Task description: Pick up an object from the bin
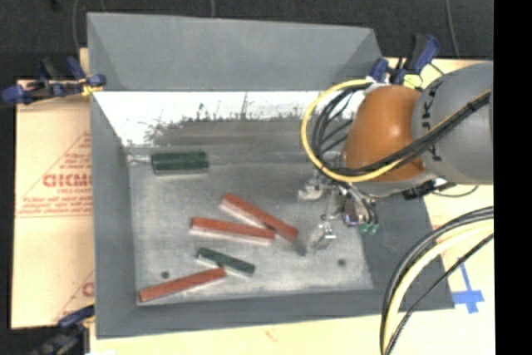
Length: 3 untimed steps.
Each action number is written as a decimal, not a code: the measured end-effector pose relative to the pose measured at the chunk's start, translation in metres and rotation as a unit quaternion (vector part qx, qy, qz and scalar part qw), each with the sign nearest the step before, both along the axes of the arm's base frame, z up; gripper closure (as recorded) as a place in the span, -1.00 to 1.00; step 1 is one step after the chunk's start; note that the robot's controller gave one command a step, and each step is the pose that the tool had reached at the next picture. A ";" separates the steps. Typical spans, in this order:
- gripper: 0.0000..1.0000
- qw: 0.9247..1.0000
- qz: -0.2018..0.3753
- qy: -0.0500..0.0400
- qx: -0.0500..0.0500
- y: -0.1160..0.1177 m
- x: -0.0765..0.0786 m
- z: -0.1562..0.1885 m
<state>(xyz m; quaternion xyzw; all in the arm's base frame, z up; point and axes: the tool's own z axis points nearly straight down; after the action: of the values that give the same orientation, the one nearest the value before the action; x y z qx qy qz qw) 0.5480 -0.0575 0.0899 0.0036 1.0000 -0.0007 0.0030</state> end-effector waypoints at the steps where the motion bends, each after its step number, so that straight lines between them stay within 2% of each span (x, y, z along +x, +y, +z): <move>1: 1.00 0.999 -0.043 -0.003 -0.002 0.082 -0.004 -0.009; 2: 1.00 0.999 -0.043 -0.003 -0.002 0.082 -0.003 -0.009; 3: 1.00 0.998 -0.062 0.003 0.001 0.085 -0.003 0.024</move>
Offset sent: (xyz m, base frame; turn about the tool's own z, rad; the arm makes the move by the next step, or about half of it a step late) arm 0.0000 0.0000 0.0000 0.0000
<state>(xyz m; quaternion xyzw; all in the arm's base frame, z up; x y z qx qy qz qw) 0.5454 0.0276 0.1143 0.0655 0.9979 -0.0001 -0.0005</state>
